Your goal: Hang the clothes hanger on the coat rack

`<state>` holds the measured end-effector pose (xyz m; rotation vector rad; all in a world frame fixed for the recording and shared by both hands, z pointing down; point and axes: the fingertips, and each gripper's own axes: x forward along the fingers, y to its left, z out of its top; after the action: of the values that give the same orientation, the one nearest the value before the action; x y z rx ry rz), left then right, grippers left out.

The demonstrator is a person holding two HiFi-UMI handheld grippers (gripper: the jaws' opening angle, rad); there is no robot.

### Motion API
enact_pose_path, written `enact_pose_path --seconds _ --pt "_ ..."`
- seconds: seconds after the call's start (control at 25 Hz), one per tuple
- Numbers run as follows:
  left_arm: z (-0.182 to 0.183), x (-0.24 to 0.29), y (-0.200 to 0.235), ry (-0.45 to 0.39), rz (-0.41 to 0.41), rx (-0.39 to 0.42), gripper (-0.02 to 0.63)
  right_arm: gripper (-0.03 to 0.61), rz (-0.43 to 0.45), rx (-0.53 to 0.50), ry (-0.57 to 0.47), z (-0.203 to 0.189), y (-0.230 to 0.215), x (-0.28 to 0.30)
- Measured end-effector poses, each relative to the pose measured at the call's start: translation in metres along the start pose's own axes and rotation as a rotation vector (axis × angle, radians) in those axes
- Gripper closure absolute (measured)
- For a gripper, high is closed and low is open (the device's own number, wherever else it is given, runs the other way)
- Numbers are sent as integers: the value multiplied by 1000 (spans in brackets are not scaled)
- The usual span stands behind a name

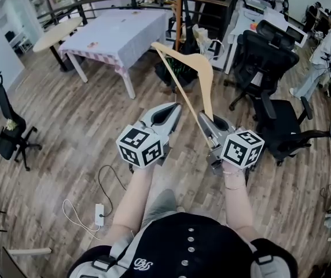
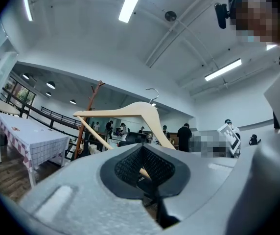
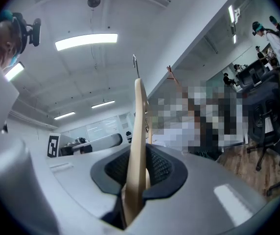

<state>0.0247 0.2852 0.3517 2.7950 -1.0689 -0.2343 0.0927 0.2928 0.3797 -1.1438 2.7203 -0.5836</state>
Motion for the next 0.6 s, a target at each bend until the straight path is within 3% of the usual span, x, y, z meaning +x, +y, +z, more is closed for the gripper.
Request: enact_pose_path --seconds 0.24,0.6 --pt "1 14 20 -34 6 -23 615 528 -10 5 16 -1 -18 14" --pt "17 58 97 -48 -18 -28 615 528 -44 -21 -15 28 -62 84"
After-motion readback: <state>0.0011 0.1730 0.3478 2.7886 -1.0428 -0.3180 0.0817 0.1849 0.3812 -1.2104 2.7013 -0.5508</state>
